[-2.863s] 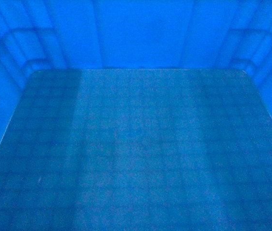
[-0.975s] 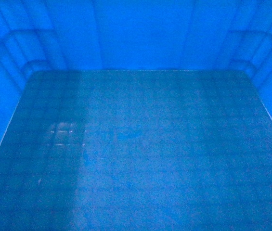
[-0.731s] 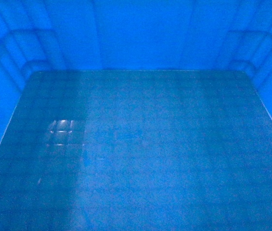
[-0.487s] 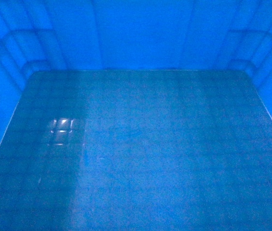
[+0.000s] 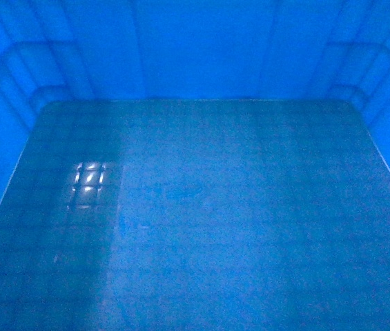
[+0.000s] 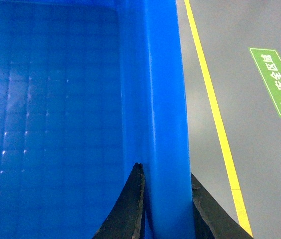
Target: Place box next to blue box on left shelf
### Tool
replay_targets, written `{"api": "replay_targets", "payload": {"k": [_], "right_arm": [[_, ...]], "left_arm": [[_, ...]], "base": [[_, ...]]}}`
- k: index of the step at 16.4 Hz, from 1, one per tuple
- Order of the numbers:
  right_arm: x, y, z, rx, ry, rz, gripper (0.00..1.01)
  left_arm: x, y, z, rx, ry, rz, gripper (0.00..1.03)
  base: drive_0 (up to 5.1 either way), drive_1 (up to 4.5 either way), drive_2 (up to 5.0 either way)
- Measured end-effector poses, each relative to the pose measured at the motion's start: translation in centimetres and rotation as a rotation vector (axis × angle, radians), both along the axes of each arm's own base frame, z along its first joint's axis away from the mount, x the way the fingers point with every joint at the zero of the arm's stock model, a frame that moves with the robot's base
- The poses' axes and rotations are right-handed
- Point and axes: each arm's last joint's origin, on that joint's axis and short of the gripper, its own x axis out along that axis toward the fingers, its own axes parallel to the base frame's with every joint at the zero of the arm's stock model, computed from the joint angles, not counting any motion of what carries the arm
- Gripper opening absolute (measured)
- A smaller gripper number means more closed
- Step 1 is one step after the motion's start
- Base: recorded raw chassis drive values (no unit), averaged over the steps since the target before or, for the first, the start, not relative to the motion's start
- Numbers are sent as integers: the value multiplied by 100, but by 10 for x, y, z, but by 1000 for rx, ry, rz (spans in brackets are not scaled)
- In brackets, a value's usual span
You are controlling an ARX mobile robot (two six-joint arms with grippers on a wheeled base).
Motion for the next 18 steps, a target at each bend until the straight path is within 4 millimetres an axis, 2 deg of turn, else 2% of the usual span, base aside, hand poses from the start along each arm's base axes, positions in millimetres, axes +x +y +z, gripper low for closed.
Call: {"api": "replay_targets", "payload": {"k": [18], "right_arm": [[0,0,0,0,-1,0,12]], "left_arm": [[0,0,0,-1,-1,0,8]], "base": [[-7,403,-416]]}}
